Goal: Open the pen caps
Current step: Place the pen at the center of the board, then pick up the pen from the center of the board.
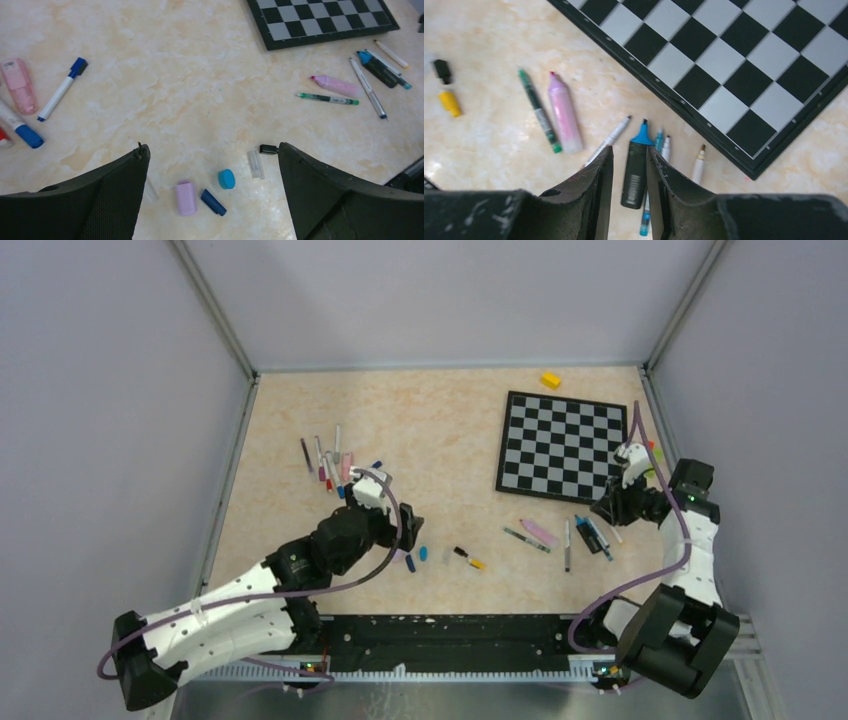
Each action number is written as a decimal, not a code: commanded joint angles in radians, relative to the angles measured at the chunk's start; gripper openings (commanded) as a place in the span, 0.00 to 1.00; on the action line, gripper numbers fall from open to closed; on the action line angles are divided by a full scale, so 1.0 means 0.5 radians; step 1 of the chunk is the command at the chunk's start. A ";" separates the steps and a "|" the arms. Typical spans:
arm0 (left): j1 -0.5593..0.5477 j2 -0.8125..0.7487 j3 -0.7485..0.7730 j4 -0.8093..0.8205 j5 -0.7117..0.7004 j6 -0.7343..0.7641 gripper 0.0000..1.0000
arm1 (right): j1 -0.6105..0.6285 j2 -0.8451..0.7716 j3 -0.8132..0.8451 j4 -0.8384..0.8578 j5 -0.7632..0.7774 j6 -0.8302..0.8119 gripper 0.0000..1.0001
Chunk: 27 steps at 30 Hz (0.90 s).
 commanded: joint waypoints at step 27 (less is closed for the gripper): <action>1.469 1.835 1.150 -0.247 1.014 1.127 0.95 | 0.069 -0.368 -0.017 -0.130 -0.644 0.067 0.34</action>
